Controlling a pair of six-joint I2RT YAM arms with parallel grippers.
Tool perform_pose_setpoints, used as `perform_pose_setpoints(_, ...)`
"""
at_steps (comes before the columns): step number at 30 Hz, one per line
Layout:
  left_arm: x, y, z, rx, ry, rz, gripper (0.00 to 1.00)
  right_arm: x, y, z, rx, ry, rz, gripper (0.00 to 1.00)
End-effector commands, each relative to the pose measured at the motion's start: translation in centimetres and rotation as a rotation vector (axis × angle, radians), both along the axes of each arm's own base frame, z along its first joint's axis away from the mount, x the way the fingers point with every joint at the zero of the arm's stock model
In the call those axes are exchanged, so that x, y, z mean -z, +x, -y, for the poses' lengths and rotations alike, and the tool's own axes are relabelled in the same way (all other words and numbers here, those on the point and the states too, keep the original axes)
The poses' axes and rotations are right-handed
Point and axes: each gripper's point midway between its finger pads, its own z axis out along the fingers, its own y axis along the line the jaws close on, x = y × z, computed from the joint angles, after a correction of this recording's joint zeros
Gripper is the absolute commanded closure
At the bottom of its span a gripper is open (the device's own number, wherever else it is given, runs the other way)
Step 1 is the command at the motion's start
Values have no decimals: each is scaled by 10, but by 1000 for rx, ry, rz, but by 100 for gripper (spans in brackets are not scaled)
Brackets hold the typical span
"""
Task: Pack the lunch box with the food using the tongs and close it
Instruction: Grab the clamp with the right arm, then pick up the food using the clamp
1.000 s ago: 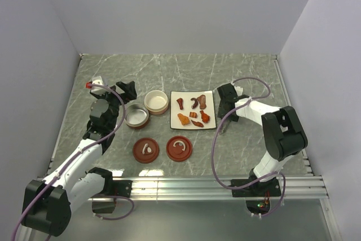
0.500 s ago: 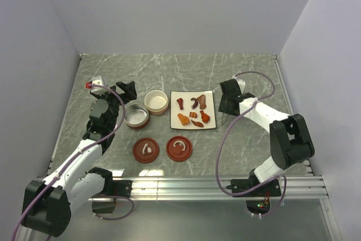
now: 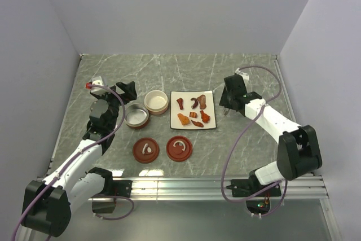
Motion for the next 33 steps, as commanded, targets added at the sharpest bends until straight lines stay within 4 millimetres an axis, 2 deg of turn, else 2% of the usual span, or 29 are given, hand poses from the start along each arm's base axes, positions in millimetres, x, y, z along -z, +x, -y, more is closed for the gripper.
perform_pose_setpoints(1, -12, -1, 0, 10, -6, 51, 1, -55, 18, -9, -28, 50, 150, 49)
perform_pose_setpoints(8, -12, -2, 0, 9, -9, 54, 1, -83, 26, -21, -88, 91, 236, 52)
perform_pose_setpoints(14, -14, -3, 0, 12, -12, 60, 1, -114, 26, -52, -224, 180, 321, 54)
perform_pose_setpoints(18, -14, -3, -1, 6, -14, 54, 1, -127, 13, -76, -336, 239, 351, 54)
perform_pose_setpoints(29, -9, 3, 1, 6, -9, 36, 1, -118, -29, -126, -563, 289, 326, 54)
perform_pose_setpoints(33, -7, 5, 1, 6, -5, 27, 0, -107, -38, -142, -604, 266, 286, 54)
